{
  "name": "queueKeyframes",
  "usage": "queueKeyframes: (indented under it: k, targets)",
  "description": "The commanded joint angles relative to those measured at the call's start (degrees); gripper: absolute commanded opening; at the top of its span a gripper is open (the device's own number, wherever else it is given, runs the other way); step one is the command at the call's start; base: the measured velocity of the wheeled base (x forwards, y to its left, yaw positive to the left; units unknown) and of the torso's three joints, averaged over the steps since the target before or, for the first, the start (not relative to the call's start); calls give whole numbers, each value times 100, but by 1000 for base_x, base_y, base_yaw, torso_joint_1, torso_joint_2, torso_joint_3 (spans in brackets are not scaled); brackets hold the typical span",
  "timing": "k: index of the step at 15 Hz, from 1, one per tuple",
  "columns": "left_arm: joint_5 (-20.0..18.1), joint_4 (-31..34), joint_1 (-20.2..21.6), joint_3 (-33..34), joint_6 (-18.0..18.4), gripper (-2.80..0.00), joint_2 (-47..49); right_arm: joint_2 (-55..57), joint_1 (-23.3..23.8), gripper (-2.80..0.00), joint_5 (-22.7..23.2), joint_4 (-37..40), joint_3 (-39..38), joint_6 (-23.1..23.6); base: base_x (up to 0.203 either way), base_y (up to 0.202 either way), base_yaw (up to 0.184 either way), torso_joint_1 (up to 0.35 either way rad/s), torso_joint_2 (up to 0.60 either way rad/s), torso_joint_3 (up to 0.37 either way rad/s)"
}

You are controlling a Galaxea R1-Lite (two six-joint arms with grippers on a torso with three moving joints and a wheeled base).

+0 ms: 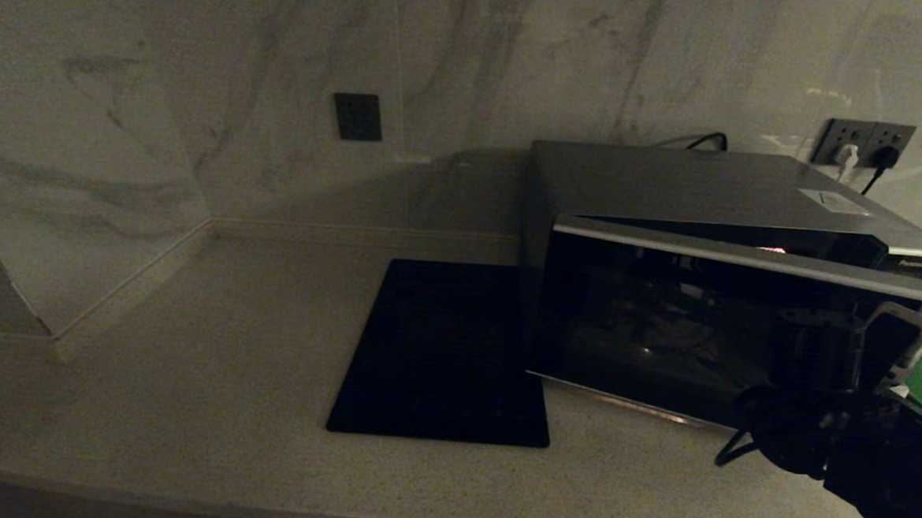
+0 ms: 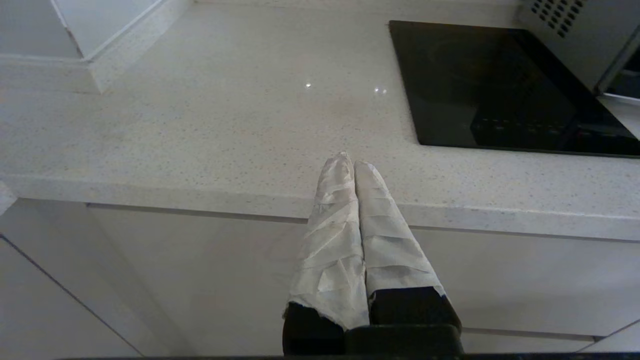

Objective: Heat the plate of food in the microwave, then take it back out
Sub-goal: Open the microwave oven

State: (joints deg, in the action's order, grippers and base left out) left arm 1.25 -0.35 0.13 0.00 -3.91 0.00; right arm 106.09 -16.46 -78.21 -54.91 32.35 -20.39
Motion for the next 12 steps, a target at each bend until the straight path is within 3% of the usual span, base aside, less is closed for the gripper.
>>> queueKeyframes:
  k: [1, 3, 4, 9, 12]
  targets:
    - [-1, 0, 4, 0, -4, -280, 0, -220, -222, -280, -38, -37, -243, -24, 0, 0, 0, 0, 0, 0]
    - [5, 0, -1, 0, -4, -280, 5, -303, -242, -280, -45, -35, -343, -26, 0, 0, 0, 0, 0, 0]
    - [4, -6, -3, 0, -4, -280, 4, -321, -251, 0, -37, -37, -422, -22, 0, 0, 0, 0, 0, 0]
    - [-2, -1, 4, 0, -4, -280, 0, -498, -427, 0, -37, -46, -766, -44, 0, 0, 0, 0, 0, 0]
    - [6, -2, -5, 0, -4, -280, 0, -872, -794, 0, -63, -46, -1032, -33, 0, 0, 0, 0, 0, 0]
